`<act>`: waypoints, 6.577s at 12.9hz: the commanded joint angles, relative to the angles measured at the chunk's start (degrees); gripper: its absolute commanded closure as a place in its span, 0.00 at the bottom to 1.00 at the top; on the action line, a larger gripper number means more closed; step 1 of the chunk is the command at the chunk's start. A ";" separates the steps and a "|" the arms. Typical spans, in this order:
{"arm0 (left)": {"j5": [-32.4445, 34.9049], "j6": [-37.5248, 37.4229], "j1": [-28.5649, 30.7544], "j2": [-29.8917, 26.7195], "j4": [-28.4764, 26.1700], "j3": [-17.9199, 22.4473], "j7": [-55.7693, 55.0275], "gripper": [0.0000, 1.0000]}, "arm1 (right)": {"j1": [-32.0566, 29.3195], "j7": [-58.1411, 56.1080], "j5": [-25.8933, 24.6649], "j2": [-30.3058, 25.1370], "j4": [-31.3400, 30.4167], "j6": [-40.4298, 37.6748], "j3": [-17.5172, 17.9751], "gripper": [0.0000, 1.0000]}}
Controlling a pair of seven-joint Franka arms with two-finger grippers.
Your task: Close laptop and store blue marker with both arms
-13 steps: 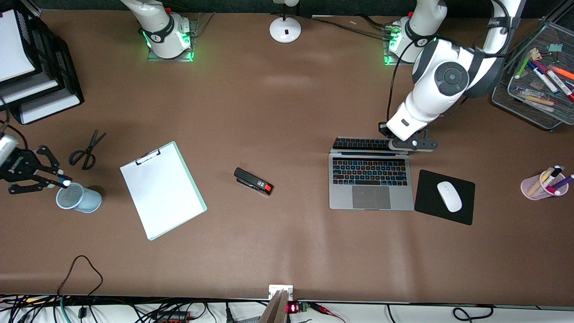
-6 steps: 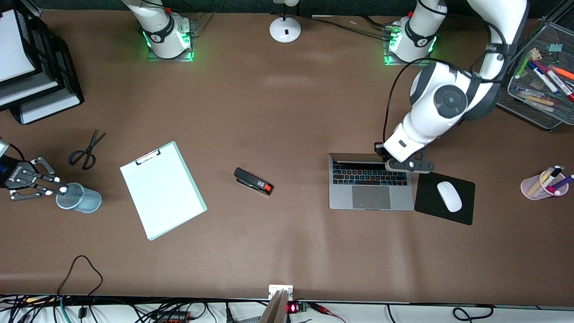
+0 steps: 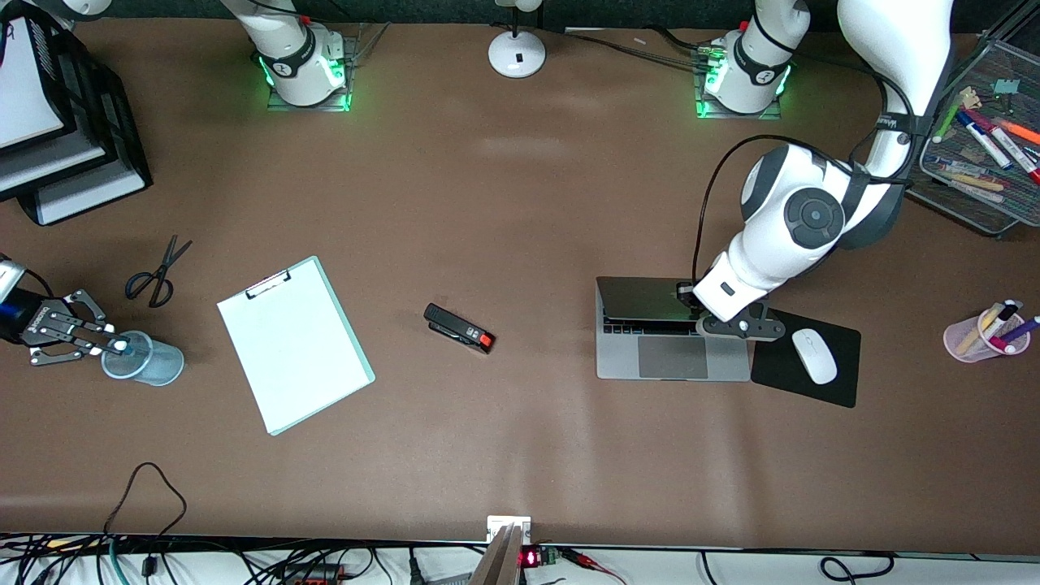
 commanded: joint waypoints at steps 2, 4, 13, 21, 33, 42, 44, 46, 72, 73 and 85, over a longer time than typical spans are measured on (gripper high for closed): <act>3.85 -0.31 0.26 3.89 4.22 0.19 0.10 1.00 | -1.79 -1.34 -0.09 2.32 1.80 -1.54 0.65 0.39; 6.58 -0.05 0.17 5.56 5.01 0.28 0.01 1.00 | -1.70 -0.46 -0.27 1.79 1.89 -1.45 0.65 0.00; 6.86 1.45 0.08 15.67 14.41 0.19 0.10 1.00 | 3.74 40.37 -22.04 -10.06 1.80 -1.54 0.30 0.00; 9.22 10.04 -0.27 24.02 15.82 0.45 -0.25 1.00 | 12.97 71.49 -36.20 -23.33 -3.11 -5.49 0.21 0.00; 9.49 11.03 0.08 26.05 15.91 0.63 -0.34 1.00 | 27.91 114.21 -52.37 -38.63 -11.72 -10.60 0.56 0.00; 8.70 -14.08 0.35 10.60 19.86 -0.42 -0.08 1.00 | 29.85 133.73 -55.98 -52.07 -23.33 -7.34 2.14 0.00; 8.62 -19.88 0.43 5.95 20.47 -0.60 2.28 1.00 | 29.76 134.19 -58.97 -52.79 -22.99 -7.78 3.63 0.00; 6.96 -26.99 0.52 1.46 21.09 -0.51 4.93 0.99 | 29.41 132.79 -58.89 -52.36 -21.23 -7.87 3.38 0.00; -1.58 -30.63 -3.34 -26.86 4.75 19.88 21.90 0.00 | 29.15 127.51 -54.85 -44.27 -9.89 -8.92 0.74 0.00; -1.58 -30.63 -4.56 -26.95 4.75 20.40 21.46 0.00 | 29.15 127.16 -54.94 -44.35 -9.89 -9.01 0.74 0.00; -1.05 -33.97 -4.58 -23.88 9.75 20.93 22.24 0.00 | 28.80 126.72 -55.20 -44.88 -9.62 -10.86 0.47 0.00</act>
